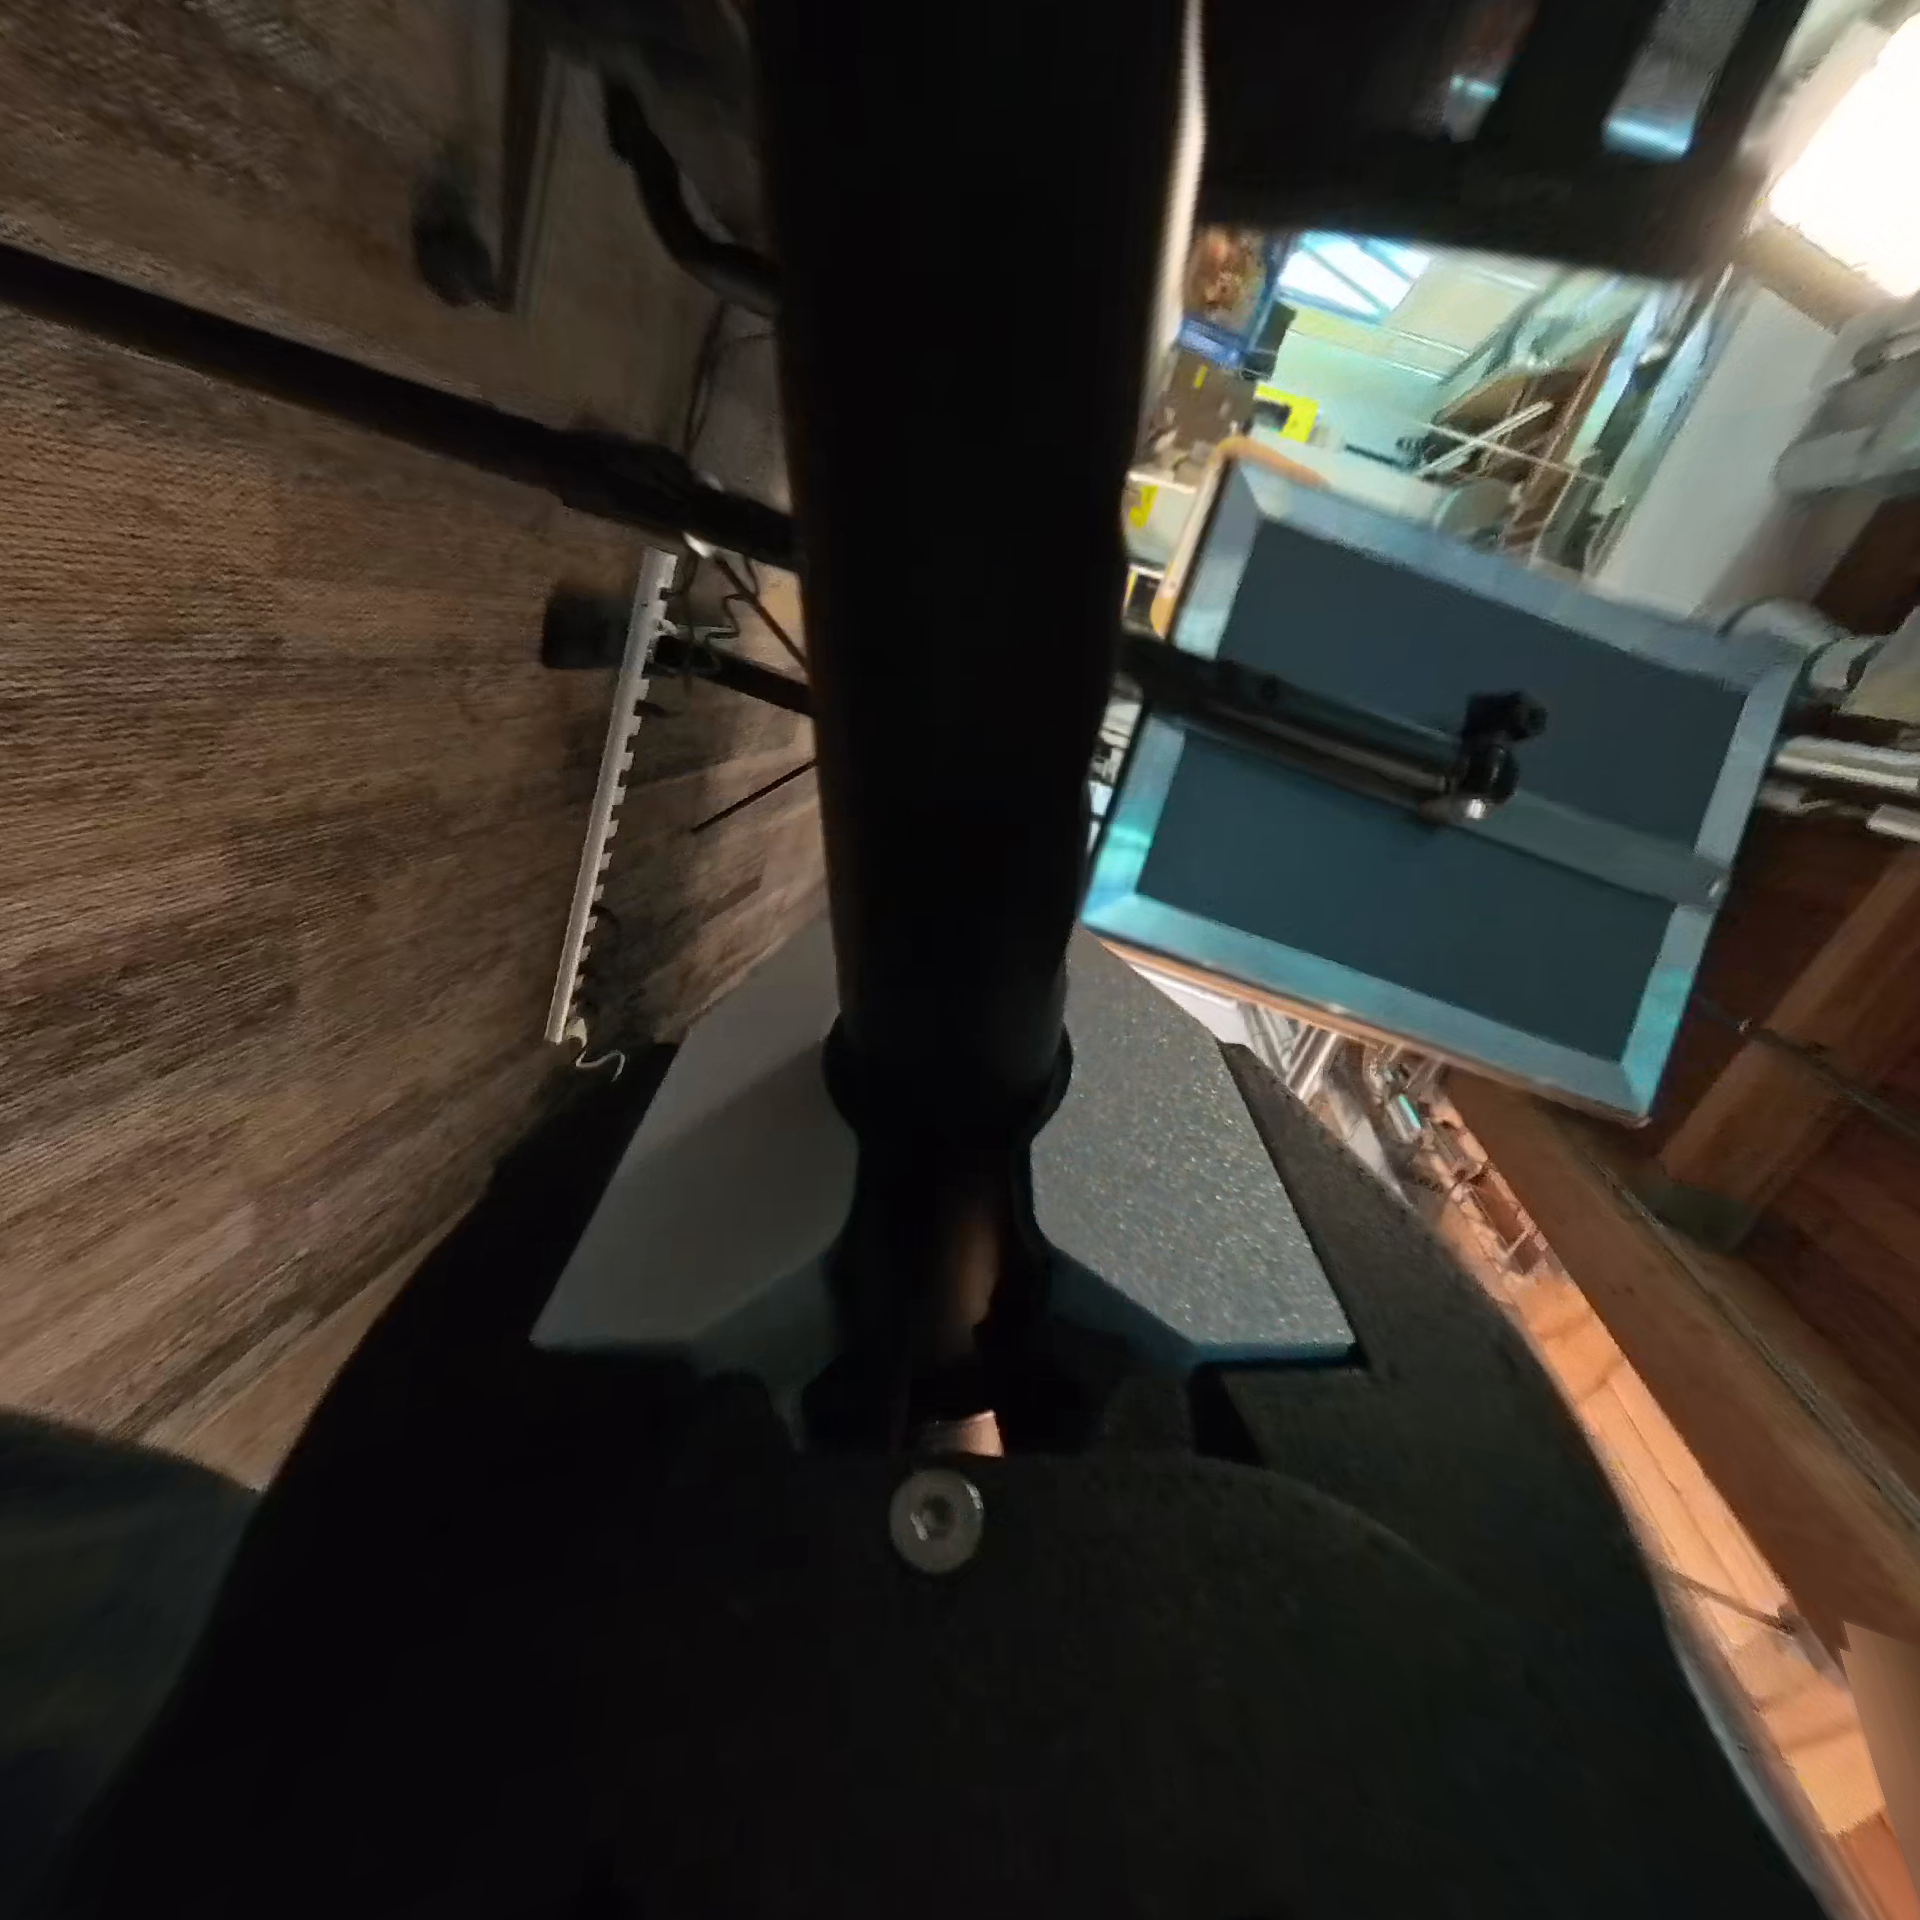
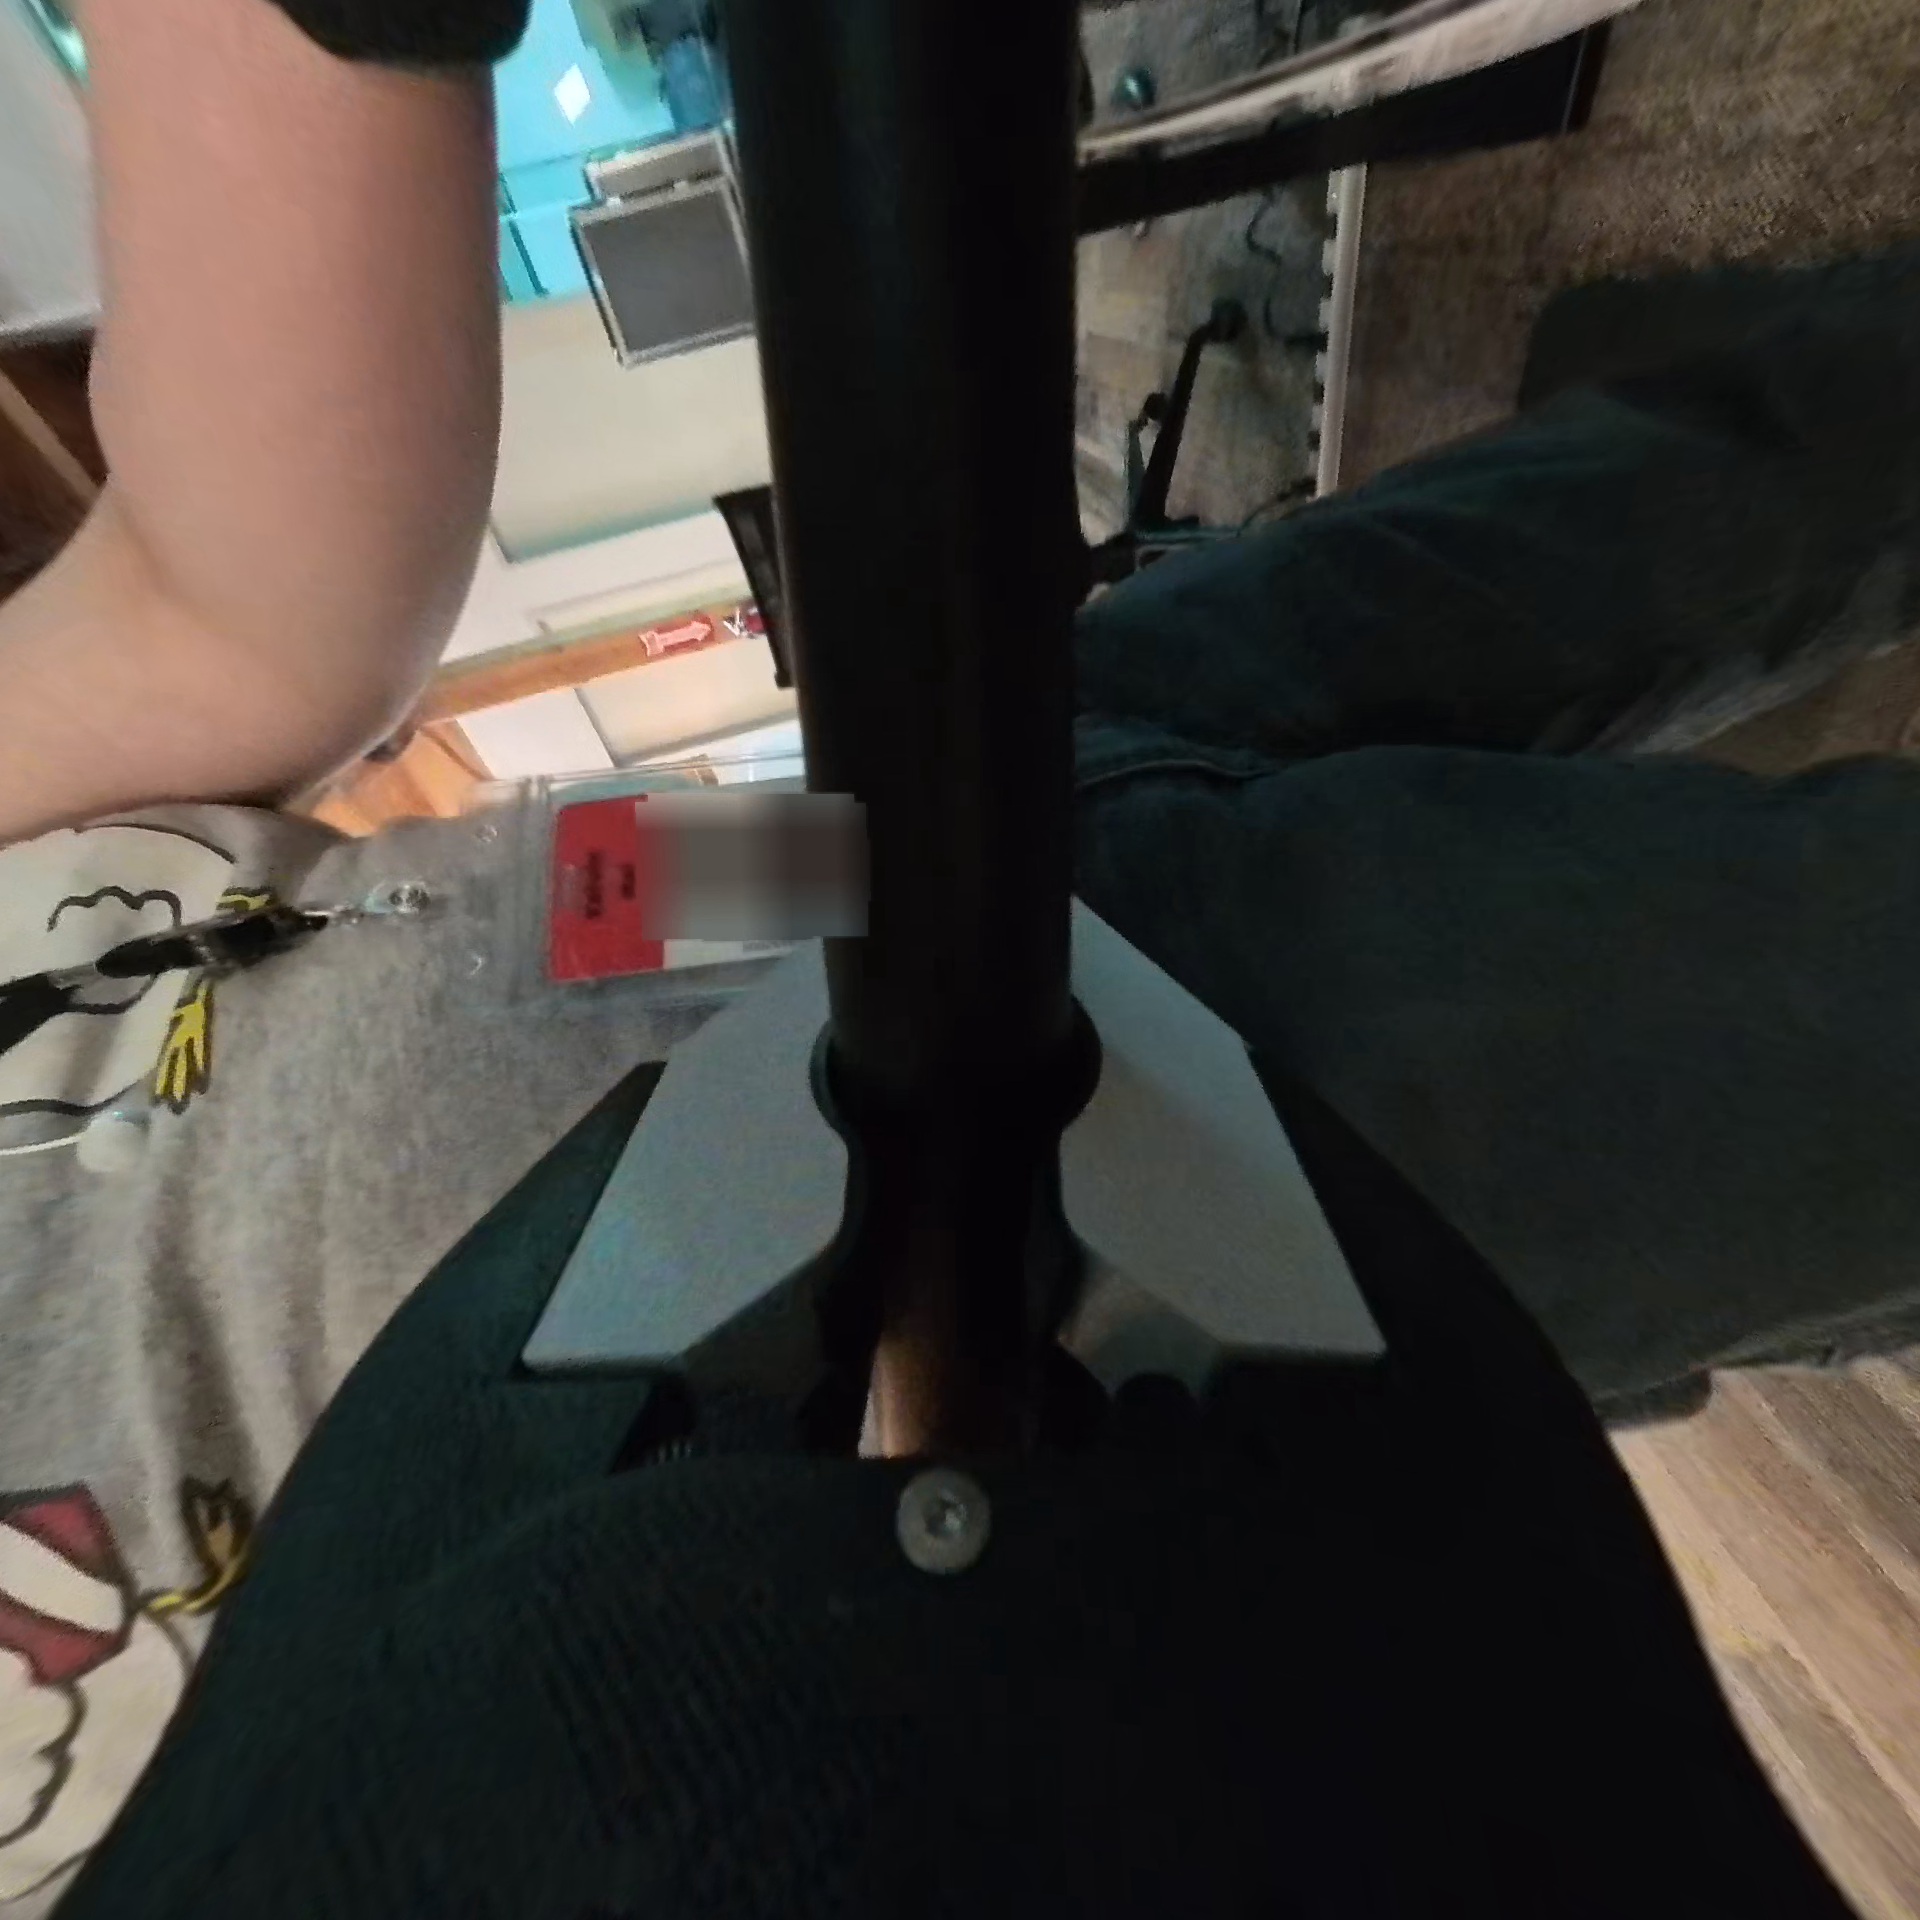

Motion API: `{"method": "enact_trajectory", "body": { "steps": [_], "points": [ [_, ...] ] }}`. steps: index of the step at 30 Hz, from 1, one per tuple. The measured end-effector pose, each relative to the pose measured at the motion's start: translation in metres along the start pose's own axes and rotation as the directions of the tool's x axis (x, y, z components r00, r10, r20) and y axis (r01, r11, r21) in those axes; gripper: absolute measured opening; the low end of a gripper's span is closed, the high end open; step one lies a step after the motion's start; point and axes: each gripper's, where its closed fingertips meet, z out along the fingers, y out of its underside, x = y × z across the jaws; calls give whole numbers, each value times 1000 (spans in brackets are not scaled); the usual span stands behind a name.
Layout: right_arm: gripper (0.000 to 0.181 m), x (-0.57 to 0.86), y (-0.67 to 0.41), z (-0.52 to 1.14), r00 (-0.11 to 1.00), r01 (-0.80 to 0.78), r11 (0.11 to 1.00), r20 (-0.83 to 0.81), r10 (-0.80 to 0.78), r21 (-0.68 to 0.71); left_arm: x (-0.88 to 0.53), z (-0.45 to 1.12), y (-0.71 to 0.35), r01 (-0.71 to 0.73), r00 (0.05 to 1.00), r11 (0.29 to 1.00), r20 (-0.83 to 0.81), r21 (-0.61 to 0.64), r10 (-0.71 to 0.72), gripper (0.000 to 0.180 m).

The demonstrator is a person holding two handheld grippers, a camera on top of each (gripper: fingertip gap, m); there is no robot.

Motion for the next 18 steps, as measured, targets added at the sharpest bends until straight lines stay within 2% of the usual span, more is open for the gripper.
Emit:
{"method": "enact_trajectory", "body": {
  "steps": [9, 14, 18],
  "points": [
    [24, 13, -63, 53, 996, -26, 998, -91, 21, -54, -34, -52, -74, 82, 995, 997, -64, 5, -81, 15],
    [24, 18, -92, 55, 993, -3, 995, -115, -9, -101, -29, -51, -107, 52, 994, 998, -99, 27, -49, 15],
    [25, 23, -124, 58, 993, 25, 990, -107, -40, -136, -29, -62, -144, 40, 993, 995, -116, 94, -29, 15]
  ]
}}
